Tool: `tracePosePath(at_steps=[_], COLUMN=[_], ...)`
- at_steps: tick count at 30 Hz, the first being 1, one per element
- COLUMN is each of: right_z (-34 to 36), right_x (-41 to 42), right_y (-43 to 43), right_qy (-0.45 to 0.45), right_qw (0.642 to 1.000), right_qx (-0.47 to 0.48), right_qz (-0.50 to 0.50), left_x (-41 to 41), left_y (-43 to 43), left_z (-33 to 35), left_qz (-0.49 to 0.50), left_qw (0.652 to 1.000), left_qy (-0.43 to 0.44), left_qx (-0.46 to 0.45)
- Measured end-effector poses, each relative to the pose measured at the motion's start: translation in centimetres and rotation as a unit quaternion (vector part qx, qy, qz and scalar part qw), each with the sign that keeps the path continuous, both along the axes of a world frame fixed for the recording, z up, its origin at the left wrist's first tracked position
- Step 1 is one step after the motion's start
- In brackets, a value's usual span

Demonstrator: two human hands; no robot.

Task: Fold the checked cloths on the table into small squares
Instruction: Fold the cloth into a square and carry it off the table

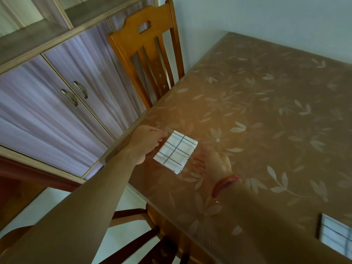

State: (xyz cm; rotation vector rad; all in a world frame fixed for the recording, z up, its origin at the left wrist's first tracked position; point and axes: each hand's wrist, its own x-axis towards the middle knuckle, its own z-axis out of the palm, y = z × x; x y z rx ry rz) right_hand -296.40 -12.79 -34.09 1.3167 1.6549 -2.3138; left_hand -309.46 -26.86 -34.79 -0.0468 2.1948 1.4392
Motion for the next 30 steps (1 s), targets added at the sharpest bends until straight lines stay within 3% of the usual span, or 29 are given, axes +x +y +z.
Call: tracePosePath(at_steps=[8, 30], right_z=[1.3, 1.6], right_x=[0.2, 0.5], right_y=[-0.7, -1.0], right_qy=[0.035, 0.045], right_qw=[0.995, 0.992], right_qx=[-0.088, -0.117], right_qz=[-0.015, -0.029], left_x=[0.3, 0.3], left_y=[0.4, 0.0], left_z=[0.5, -0.3], left_qz=[0.018, -0.023], left_qw=[0.996, 0.999], left_qy=[-0.069, -0.04], left_qx=[0.047, 0.014])
